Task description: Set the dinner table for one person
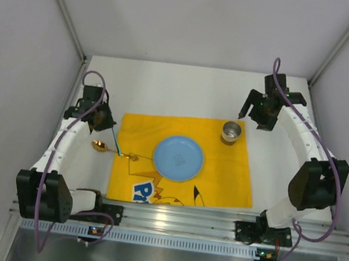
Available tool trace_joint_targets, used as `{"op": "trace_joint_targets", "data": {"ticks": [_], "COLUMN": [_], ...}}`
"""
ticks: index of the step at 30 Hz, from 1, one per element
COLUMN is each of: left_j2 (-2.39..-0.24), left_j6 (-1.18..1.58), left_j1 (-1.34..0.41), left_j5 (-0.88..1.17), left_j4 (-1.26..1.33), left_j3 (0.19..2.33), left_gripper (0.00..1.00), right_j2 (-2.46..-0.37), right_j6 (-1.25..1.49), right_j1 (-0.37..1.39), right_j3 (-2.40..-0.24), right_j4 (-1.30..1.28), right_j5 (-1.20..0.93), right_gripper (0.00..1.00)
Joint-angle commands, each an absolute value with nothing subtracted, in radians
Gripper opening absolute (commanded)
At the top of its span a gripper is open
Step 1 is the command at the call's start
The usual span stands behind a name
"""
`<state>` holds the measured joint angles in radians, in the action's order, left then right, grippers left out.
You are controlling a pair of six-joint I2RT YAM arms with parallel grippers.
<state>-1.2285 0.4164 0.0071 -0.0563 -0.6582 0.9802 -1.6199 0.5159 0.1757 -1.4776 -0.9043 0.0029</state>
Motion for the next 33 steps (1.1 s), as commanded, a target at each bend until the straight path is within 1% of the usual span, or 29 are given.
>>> {"op": "trace_joint_targets", "data": {"ticks": [1, 5, 9, 13, 18, 21, 25, 26, 27, 28, 30, 31, 32, 33], "left_j2": [-1.201, -1.181, -1.216, -1.278, -1.434, -1.499, -1.546, -1.555, -1.558, -1.560, -1.543, -1.523, -1.511, -1.500], "left_j6": [0.413, 0.391, 0.411, 0.408, 0.396, 0.425, 0.456, 0.460, 0.463, 0.466, 0.479, 0.492, 0.498, 0.503], "left_j1": [-0.027, -0.087, -0.144, -0.204, -0.304, -0.310, -0.310, -0.310, -0.310, -0.310, -0.310, -0.308, -0.307, -0.305], "left_j5": [0.052, 0.153, 0.134, 0.164, 0.075, 0.015, 0.017, 0.023, 0.021, 0.018, -0.029, -0.070, -0.071, -0.110], "left_j4": [-0.629, -0.604, -0.598, -0.557, -0.578, -0.586, -0.581, -0.581, -0.581, -0.583, -0.607, -0.635, -0.647, -0.659], "left_j3": [0.950, 0.920, 0.922, 0.928, 0.960, 0.962, 0.950, 0.945, 0.945, 0.945, 0.953, 0.966, 0.972, 0.979], "left_gripper": [0.00, 0.00, 0.00, 0.00, 0.00, 0.00, 0.00, 0.02, 0.08, 0.27, 0.44, 0.55, 0.60, 0.63], "right_j2": [-1.520, -1.470, -1.427, -1.401, -1.384, -1.381, -1.378, -1.378, -1.378, -1.379, -1.381, -1.385, -1.387, -1.388], "right_j6": [0.517, 0.518, 0.518, 0.512, 0.500, 0.492, 0.480, 0.477, 0.474, 0.474, 0.472, 0.472, 0.471, 0.469], "right_j1": [0.158, 0.143, 0.129, 0.115, 0.095, 0.080, 0.061, 0.054, 0.052, 0.048, 0.041, 0.035, 0.035, 0.035], "right_j3": [-1.439, -1.355, -1.307, -1.284, -1.267, -1.266, -1.262, -1.259, -1.258, -1.256, -1.253, -1.252, -1.252, -1.252], "right_j4": [-0.894, -0.877, -0.868, -0.868, -0.871, -0.877, -0.884, -0.884, -0.884, -0.884, -0.882, -0.882, -0.881, -0.881], "right_j5": [0.009, 0.012, 0.011, 0.008, 0.006, 0.006, 0.006, 0.005, 0.005, 0.005, 0.005, 0.005, 0.005, 0.005], "right_gripper": [0.81, 0.81, 0.81, 0.81, 0.80, 0.81, 0.81, 0.81, 0.81, 0.81, 0.81, 0.81, 0.81, 0.81]}}
